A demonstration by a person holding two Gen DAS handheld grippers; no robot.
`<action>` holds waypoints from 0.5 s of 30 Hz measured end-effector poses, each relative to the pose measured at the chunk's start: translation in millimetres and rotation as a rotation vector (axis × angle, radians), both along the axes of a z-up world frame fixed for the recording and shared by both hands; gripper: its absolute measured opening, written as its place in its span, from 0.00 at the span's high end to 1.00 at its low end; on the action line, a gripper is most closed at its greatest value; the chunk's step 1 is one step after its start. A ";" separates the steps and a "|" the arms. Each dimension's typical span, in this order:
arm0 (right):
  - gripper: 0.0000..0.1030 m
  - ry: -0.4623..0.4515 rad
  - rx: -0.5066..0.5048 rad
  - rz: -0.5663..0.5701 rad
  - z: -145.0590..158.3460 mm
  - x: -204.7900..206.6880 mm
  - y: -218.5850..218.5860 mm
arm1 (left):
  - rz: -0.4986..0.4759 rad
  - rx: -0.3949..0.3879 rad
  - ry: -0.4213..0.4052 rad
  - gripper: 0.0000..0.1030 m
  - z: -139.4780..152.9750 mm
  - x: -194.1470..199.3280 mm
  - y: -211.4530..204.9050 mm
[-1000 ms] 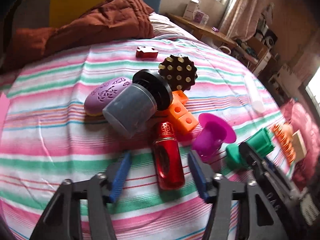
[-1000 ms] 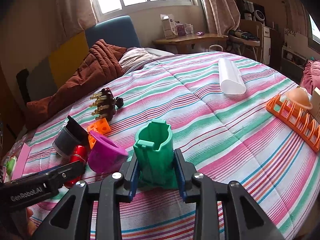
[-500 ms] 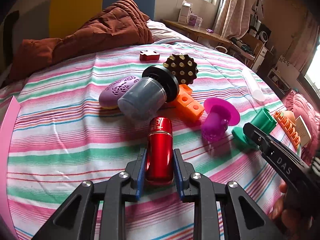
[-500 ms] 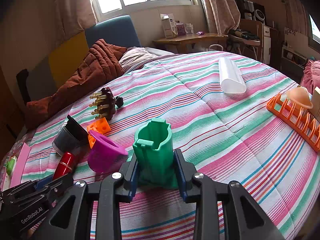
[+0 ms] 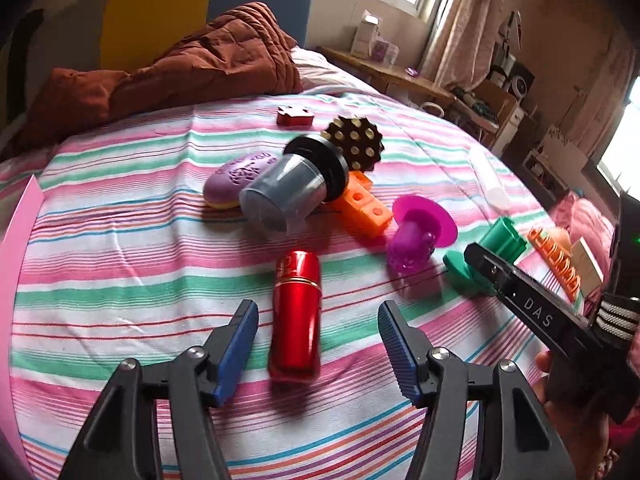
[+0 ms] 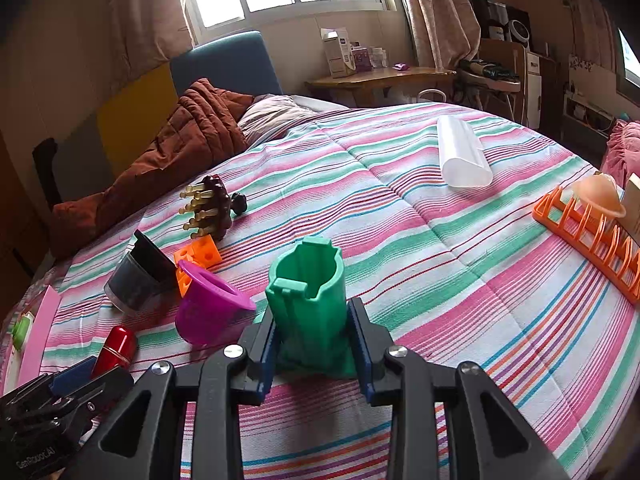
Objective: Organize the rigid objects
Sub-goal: 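Grasp the red bottle with the left tool, then carry the red bottle into the tray and release it while the right tool holds the teal cup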
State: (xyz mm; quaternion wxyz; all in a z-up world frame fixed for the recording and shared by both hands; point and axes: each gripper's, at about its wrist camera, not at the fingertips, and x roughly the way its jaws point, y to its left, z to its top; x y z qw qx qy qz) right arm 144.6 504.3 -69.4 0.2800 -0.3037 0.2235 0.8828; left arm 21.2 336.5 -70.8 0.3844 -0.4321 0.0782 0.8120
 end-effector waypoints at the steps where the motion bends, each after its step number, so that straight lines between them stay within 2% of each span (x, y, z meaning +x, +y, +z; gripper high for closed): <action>1: 0.69 0.000 0.000 0.000 0.1 -0.1 0.0 | -0.010 -0.023 0.007 0.58 -1.5 1.8 3.6; 3: 0.69 -0.001 0.000 0.000 -0.1 0.2 0.0 | -0.028 -0.060 0.037 0.74 -4.2 6.2 6.7; 4: 0.69 0.000 0.000 0.000 0.1 0.1 0.0 | -0.036 -0.066 0.050 0.76 -4.4 8.2 6.6; 15: 0.69 -0.001 0.001 -0.001 0.0 0.3 -0.4 | -0.039 -0.003 0.018 0.76 8.0 8.6 -26.3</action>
